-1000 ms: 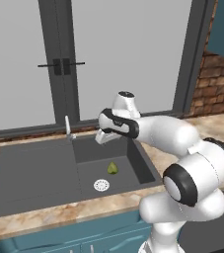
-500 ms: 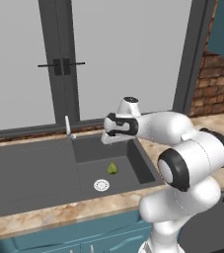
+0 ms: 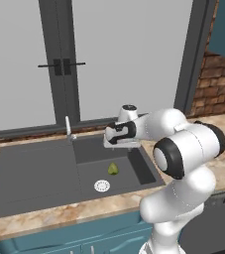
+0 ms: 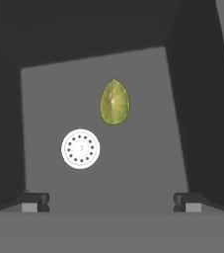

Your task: Turn on the sink faucet. Then move the lemon wedge from the counter to the sink. Turn off the sink. Move the vegetable from the sink to the pot next to the stove. Finally move the pot to the rear left burner.

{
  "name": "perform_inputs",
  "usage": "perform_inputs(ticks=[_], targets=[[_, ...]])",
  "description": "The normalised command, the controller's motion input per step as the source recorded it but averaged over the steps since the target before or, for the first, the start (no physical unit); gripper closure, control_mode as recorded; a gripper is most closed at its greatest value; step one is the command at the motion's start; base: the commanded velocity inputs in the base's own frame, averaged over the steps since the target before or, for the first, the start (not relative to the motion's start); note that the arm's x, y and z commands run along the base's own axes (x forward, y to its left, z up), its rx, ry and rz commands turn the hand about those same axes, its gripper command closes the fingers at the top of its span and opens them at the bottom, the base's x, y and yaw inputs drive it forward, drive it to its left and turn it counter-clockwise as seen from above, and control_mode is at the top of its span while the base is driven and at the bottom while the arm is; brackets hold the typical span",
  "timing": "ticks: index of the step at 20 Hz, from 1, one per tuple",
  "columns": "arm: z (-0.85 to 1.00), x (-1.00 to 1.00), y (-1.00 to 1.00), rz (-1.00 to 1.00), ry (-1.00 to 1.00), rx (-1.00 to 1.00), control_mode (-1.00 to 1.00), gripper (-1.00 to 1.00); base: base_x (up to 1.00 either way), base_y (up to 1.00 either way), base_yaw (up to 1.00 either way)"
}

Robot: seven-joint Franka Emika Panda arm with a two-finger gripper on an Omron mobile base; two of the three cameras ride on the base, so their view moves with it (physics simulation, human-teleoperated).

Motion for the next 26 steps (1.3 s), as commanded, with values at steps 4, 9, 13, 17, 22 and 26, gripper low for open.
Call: perform_inputs(ticks=[4, 9, 13, 17, 22, 26], targets=[[-0.44, 0.08, -0.12, -0.13, 0.04, -0.01, -1.0, -1.0, 0.0, 0.0, 0.0], [-0.46, 0.17, 0.0, -0.06, 0.0, -0.02, -1.0, -1.0, 0.0, 0.0, 0.0], [-0.48, 0.17, 0.0, -0.05, 0.0, -0.03, -1.0, -1.0, 0.0, 0.0, 0.0], [-0.46, 0.15, 0.0, -0.04, 0.0, -0.06, -1.0, -1.0, 0.0, 0.0, 0.0], [-0.33, 0.27, 0.03, -0.01, 0.0, -0.03, -1.0, -1.0, 0.0, 0.0, 0.0], [-0.28, 0.23, 0.1, 0.0, 0.0, 0.0, -1.0, -1.0, 0.0, 0.0, 0.0]])
